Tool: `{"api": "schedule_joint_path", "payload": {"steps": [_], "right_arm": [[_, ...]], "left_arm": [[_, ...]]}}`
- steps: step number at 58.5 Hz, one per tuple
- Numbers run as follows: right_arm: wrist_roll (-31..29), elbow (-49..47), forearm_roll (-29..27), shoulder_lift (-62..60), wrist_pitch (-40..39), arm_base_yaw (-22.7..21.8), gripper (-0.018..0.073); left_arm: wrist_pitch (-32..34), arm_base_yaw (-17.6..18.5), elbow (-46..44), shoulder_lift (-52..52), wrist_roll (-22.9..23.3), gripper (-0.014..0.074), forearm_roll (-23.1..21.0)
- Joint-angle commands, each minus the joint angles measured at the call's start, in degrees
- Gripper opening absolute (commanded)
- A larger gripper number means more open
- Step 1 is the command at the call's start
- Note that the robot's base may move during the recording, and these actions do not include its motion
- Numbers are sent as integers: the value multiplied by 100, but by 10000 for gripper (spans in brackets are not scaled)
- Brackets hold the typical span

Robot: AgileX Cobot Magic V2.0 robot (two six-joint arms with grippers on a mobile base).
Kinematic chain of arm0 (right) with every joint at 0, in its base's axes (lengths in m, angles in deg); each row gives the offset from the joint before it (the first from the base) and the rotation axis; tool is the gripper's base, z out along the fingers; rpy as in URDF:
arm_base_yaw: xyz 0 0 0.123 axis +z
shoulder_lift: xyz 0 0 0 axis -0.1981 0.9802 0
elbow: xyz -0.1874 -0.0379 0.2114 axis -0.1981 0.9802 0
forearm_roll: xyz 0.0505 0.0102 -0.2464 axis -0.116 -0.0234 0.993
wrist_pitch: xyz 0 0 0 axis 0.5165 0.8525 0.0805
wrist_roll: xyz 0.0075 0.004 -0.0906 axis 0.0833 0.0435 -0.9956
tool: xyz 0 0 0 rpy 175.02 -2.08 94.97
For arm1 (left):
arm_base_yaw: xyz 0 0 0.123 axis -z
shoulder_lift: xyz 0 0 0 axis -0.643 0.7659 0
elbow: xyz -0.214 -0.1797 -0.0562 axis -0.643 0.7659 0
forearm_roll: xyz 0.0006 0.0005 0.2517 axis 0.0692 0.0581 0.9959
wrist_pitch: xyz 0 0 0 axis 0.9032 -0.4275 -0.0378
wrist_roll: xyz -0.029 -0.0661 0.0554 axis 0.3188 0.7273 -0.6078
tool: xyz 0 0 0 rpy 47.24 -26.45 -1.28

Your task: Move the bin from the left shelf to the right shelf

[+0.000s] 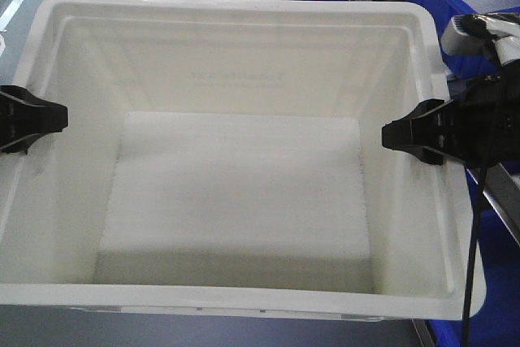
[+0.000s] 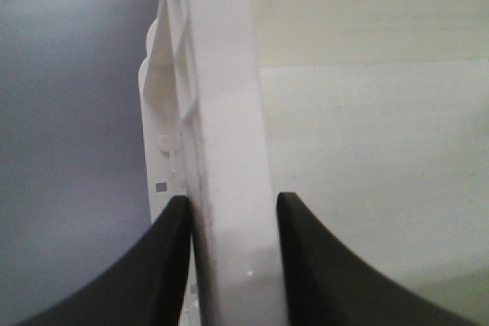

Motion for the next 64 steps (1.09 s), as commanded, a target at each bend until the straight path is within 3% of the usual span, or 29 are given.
{"api": "schedule_joint_path", "payload": {"steps": [1,64], "right_arm": [[-313,-234,-351,-198,-437,13,-4],[-313,-234,-351,-198,-438,13,-4]], "left_arm": [[567,38,-218,-164,-151,-6,-371],[573,38,-218,-164,-151,-6,-371]]}}
